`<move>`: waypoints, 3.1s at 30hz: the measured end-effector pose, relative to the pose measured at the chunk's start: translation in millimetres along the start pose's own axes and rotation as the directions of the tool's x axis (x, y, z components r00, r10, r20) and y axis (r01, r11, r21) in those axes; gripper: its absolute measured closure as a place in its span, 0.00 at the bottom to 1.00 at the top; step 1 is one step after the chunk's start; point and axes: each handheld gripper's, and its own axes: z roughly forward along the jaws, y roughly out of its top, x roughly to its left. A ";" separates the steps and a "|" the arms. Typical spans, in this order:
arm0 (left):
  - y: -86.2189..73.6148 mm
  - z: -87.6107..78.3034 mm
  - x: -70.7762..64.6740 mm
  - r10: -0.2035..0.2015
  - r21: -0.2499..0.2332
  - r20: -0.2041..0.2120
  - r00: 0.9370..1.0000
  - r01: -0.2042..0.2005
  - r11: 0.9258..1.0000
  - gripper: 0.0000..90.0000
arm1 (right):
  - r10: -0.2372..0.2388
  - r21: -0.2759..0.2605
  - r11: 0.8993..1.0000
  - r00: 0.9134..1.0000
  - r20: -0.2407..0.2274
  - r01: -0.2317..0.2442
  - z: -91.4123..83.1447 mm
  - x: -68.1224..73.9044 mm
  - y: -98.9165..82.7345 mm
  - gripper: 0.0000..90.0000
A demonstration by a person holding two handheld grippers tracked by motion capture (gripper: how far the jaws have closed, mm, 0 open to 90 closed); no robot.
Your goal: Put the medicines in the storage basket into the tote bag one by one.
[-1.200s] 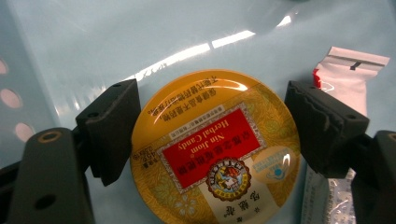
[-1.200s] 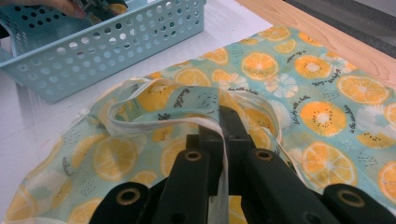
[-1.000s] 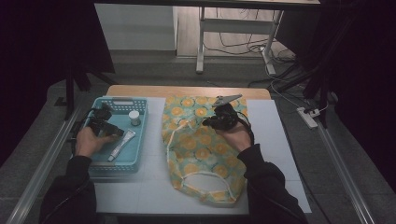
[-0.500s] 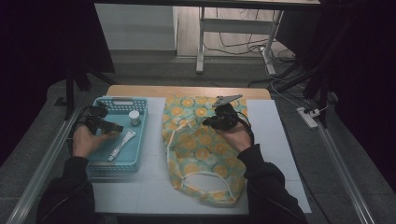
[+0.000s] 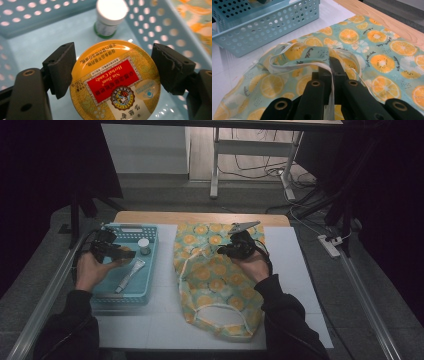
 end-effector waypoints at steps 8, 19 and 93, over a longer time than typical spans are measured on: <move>2.2 -9.5 -20.5 0.049 -0.036 0.048 0.998 -0.048 0.998 0.26 | 0.004 0.001 1.000 1.000 0.002 -0.004 1.7 -1.5 -1.1 0.99; 8.6 -17.8 -53.2 0.129 -0.061 0.121 0.984 -0.122 0.991 0.26 | 0.014 0.001 1.000 1.000 0.008 -0.014 2.7 -4.7 -2.5 0.99; 70.6 146.5 -248.1 0.508 -0.098 0.272 0.817 -0.502 0.859 0.26 | 0.031 -0.001 1.000 0.995 0.091 -0.031 15.7 -35.3 -1.7 1.00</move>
